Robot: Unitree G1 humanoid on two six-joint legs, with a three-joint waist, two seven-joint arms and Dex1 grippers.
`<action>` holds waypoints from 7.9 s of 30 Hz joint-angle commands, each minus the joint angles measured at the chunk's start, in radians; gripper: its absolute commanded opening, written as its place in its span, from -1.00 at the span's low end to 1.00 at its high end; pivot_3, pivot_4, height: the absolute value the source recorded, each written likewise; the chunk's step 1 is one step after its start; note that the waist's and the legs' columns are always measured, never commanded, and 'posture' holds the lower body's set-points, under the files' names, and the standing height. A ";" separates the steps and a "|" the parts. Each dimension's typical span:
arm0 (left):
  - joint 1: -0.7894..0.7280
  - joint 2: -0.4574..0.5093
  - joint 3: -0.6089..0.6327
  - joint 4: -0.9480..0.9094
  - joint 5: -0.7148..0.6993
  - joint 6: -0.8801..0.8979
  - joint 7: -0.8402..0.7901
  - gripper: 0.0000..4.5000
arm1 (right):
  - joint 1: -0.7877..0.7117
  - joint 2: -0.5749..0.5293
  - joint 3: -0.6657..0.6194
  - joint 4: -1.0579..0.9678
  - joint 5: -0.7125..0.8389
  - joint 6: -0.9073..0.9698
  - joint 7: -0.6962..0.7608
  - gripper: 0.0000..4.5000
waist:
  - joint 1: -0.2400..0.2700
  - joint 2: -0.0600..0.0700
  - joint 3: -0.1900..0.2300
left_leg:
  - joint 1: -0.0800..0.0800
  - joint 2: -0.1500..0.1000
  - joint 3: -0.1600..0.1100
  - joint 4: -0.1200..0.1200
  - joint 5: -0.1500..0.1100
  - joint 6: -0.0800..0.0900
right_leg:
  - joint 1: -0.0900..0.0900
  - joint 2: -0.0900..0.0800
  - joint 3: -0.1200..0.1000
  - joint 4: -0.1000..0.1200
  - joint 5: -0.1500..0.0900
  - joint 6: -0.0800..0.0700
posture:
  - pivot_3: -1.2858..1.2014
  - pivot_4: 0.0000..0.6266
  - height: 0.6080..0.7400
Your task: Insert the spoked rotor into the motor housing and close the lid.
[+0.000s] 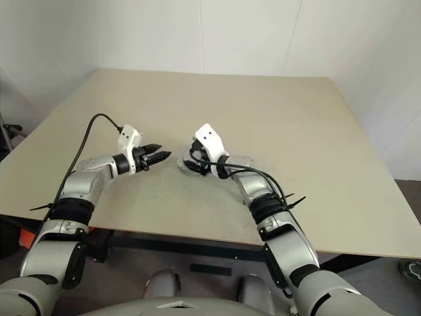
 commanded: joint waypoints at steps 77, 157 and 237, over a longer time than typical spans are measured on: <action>-0.050 -0.138 -0.015 0.007 -0.024 0.087 0.029 0.05 | 0.020 -0.068 0.047 0.101 -0.080 0.022 -0.049 0.41 | 0.004 0.001 -0.001 | 0.006 -0.003 0.001 -0.010 0.001 -0.002 | 0.010 -0.001 0.001 -0.011 -0.005 0.008 | 0.03 -1.00 1.00; -0.095 -0.147 -0.070 -0.011 -0.071 0.485 0.060 -1.00 | 0.094 -0.243 -0.417 -0.450 0.395 0.787 -0.014 0.99 | 0.033 0.008 -0.006 | -0.010 -0.013 -0.001 -0.030 0.015 0.001 | 0.016 -0.008 0.002 -0.031 -0.006 0.010 | 0.03 -1.00 1.00; -0.157 -0.164 0.381 0.078 -0.405 0.493 0.165 -0.60 | -0.187 0.130 -0.974 -0.116 0.966 0.929 -0.531 -0.08 | 0.031 0.009 -0.006 | -0.023 -0.003 -0.001 -0.022 0.022 -0.001 | -0.003 0.001 0.000 -0.012 -0.006 0.009 | 0.03 -1.00 1.00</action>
